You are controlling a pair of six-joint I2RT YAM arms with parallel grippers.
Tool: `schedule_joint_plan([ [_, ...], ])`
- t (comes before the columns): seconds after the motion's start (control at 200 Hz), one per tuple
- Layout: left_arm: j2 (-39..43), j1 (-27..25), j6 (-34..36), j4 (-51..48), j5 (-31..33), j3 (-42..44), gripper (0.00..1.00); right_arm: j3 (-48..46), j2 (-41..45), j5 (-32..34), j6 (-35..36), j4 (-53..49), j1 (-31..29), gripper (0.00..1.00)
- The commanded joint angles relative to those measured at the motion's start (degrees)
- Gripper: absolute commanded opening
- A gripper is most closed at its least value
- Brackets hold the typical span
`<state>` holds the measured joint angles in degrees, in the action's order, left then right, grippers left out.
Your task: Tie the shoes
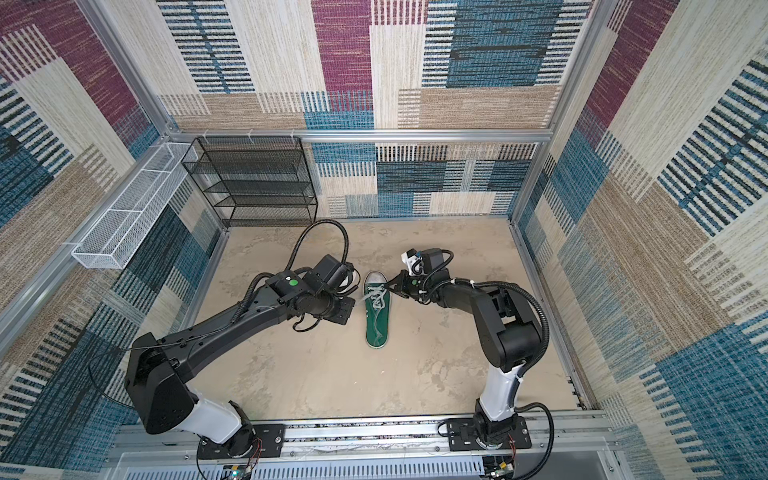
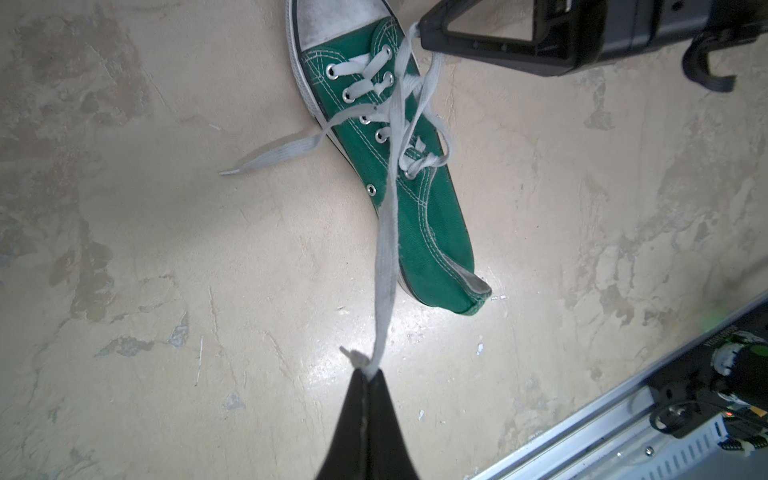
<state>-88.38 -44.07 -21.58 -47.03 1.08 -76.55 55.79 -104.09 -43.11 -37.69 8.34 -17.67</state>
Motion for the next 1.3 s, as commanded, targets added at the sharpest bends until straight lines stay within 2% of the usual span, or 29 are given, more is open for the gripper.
schedule_joint_plan([
  [0.0, -0.7, 0.0, -0.8, 0.2, -1.0, -1.8, 0.00, -0.3, 1.1, -1.3, 0.0, 2.6, 0.0, 0.01],
  [0.376, 0.6, 0.0, 0.2, 1.4, 0.4, -5.7, 0.00, 0.4, -0.6, -1.0, 0.1, 1.2, -0.1, 0.02],
  [0.501, -0.3, 0.0, 0.7, 1.6, -1.8, -6.9, 0.00, 0.2, -0.3, -0.6, -0.1, 1.4, 0.0, 0.01],
  [0.651, 0.9, 0.0, 0.8, 1.7, -4.3, -2.8, 0.00, 1.1, -0.5, -0.4, -0.4, 1.6, 0.0, 0.01],
  [0.851, 2.3, -0.1, 2.1, 2.2, -11.9, 5.0, 0.00, 1.5, -1.8, -0.4, -1.1, 1.6, -0.1, 0.04],
  [1.022, -2.6, -0.2, 1.4, 2.5, -16.8, 4.7, 0.00, 1.6, -2.2, -0.9, -0.8, 0.3, -0.1, 0.06],
  [1.297, -13.5, 0.0, 2.6, -0.9, -15.1, -1.5, 0.00, 1.4, -2.0, -0.9, 0.9, -3.5, 0.1, 0.14],
])
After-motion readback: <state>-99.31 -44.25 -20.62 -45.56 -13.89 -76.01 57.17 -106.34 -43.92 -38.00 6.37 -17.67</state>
